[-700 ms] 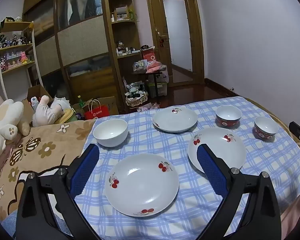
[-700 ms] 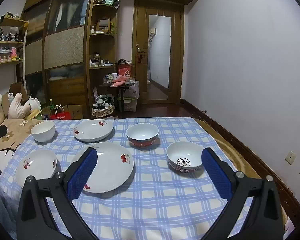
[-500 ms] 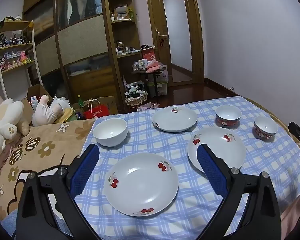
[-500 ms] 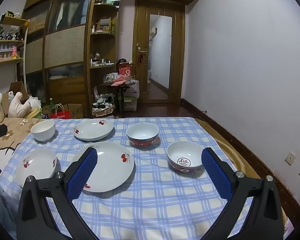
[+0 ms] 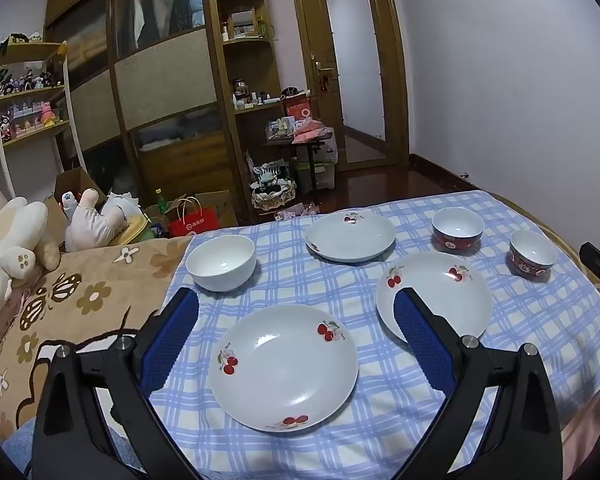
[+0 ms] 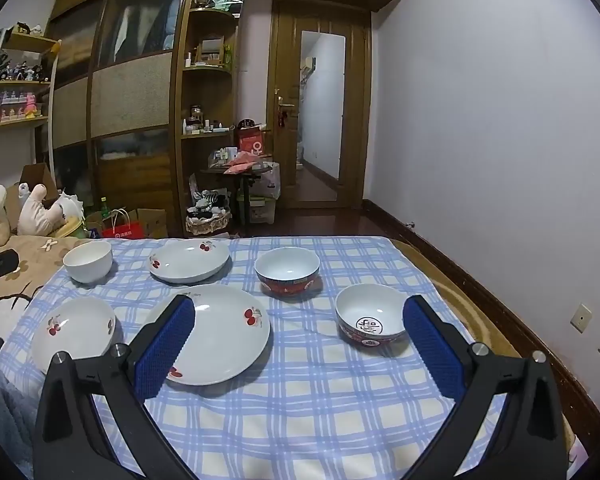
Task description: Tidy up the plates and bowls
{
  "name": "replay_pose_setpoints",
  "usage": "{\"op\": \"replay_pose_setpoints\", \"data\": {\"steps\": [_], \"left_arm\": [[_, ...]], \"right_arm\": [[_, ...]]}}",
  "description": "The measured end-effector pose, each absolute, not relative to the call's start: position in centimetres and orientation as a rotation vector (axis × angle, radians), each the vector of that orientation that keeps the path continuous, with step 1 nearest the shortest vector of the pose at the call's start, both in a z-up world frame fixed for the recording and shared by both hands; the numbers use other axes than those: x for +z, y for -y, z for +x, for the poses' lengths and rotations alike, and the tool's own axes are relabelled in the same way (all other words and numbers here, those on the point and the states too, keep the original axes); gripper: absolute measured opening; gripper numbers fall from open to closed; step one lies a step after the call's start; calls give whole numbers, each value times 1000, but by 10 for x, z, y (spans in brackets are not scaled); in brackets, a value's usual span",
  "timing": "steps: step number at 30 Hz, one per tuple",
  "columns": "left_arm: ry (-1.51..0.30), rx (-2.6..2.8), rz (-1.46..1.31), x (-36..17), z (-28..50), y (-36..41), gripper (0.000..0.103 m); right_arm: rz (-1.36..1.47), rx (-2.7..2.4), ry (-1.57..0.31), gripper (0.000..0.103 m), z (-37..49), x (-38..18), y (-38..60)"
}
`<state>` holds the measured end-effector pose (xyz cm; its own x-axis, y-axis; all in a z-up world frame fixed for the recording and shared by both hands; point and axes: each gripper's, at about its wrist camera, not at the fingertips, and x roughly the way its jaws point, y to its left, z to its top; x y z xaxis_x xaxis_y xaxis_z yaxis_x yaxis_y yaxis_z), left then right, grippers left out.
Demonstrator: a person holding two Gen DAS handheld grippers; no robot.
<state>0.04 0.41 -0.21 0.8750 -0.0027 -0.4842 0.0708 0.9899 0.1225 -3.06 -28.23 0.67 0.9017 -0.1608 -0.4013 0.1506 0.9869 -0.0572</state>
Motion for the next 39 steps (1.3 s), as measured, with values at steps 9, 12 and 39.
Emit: {"op": "replay_pose_setpoints", "data": {"steps": [9,12,39], "left_arm": [[-511,-31,148,-6,0,-3,97],[-511,-31,149,-5,1,-3,97],[-506,-21,152,-5,-1,-4,97]], "right_arm": [[-20,-158,-421,103,-31,8,282],[-21,-159,-421,103,-31,8,282],[-21,-158,-421,103,-30,9,284]]}}
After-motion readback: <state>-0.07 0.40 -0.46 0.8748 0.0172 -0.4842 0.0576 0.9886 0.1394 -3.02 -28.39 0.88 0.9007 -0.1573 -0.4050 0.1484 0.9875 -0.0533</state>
